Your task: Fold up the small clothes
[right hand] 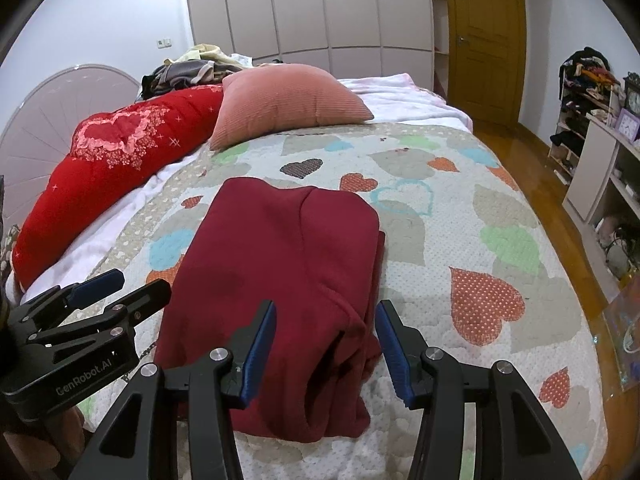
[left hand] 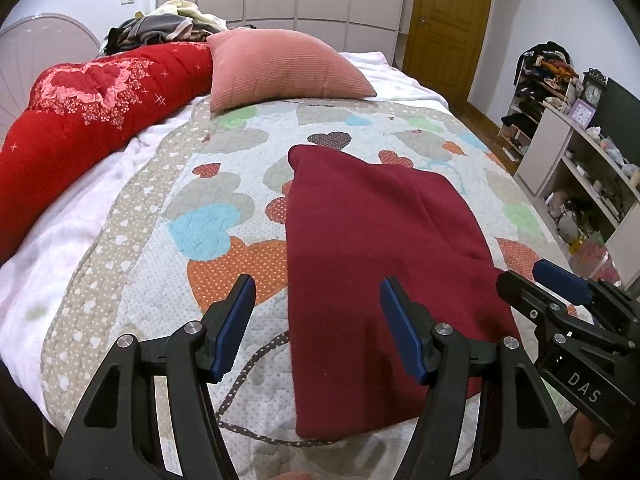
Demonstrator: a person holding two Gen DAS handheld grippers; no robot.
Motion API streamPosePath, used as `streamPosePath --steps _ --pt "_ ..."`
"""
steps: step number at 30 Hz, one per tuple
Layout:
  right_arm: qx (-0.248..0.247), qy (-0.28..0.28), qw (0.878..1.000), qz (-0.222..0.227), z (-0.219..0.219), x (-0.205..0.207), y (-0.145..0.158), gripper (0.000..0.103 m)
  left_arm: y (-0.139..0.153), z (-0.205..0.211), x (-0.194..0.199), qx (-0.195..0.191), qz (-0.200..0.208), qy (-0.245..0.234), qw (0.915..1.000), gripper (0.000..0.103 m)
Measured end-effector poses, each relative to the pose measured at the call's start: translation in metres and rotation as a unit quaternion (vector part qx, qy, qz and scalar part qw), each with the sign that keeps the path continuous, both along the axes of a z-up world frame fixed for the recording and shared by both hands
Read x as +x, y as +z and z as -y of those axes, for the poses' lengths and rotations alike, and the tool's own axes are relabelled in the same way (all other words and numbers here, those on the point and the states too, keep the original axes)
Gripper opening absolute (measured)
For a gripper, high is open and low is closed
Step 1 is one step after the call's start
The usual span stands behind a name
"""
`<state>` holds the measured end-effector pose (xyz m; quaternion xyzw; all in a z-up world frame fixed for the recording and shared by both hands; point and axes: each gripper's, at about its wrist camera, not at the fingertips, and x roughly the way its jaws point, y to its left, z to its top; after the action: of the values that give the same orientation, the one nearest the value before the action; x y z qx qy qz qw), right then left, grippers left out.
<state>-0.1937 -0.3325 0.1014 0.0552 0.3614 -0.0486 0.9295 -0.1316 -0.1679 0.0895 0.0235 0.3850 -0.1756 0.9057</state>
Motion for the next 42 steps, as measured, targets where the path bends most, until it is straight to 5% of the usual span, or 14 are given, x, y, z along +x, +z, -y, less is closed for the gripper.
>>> streamPosePath --steps 5,42 --pt "0.007 -0.002 1.000 0.004 0.001 -0.002 0.001 0.063 -0.001 0.002 -0.001 0.002 -0.001 -0.001 1.0000 0.065" --pt "0.011 0.007 1.000 -0.017 0.001 0.010 -0.011 0.063 -0.006 0.006 0.000 0.010 -0.005 -0.003 0.9999 0.065"
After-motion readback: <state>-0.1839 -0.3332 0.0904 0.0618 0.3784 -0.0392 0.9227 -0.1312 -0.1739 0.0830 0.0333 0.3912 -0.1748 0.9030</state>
